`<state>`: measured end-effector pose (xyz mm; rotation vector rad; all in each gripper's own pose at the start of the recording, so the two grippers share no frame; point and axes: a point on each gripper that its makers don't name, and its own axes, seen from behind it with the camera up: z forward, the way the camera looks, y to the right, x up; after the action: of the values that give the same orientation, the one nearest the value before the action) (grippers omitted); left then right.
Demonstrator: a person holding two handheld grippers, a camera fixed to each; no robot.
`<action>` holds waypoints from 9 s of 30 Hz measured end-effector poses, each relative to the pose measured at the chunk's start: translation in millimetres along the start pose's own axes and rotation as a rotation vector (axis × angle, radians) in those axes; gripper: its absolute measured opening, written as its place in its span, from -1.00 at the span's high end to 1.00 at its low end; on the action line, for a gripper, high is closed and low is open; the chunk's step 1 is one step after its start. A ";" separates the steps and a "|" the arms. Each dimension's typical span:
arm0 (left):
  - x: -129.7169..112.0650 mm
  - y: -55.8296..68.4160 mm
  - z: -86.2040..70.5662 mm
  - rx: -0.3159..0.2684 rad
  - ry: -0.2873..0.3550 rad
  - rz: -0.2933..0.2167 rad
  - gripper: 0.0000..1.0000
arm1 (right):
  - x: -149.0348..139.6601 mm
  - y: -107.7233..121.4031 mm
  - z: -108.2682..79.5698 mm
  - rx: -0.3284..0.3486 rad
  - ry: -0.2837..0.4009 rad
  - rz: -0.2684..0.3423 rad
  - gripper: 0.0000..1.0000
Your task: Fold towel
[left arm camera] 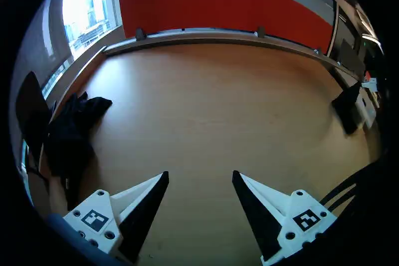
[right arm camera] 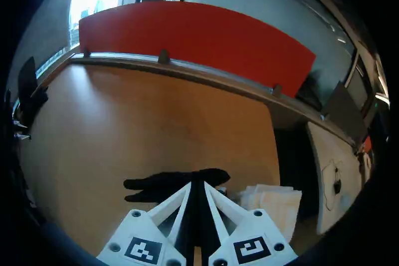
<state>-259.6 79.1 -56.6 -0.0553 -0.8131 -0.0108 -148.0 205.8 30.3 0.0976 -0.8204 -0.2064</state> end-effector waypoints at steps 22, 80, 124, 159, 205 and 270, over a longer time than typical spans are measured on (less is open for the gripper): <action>1.2 2.7 -2.5 0.005 0.004 0.036 -0.89 | -74.5 23.9 -2.2 -0.052 -0.081 0.097 0.92; 1.3 -2.5 -5.3 0.027 0.002 0.048 -0.89 | -192.9 47.7 24.1 -0.190 -0.351 0.235 0.31; 8.5 -7.5 -8.1 0.013 0.025 0.047 -0.89 | -166.9 17.7 5.2 -0.193 -0.236 0.274 -0.89; 16.9 -11.8 -10.0 0.009 0.053 0.030 -0.88 | -81.4 -103.2 14.2 0.031 -0.080 0.251 -0.89; 68.6 -16.8 -9.5 0.001 0.169 -0.001 -0.89 | 8.8 -201.7 -10.7 0.153 0.194 0.235 -0.88; 144.6 -51.9 -19.4 0.043 0.721 -0.032 -0.88 | 118.1 -214.7 -72.3 -0.092 0.699 0.164 -0.99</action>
<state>-147.8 28.0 37.5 0.0047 -0.0928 -0.0410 -47.7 -29.1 30.0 0.0110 -0.1198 -0.0452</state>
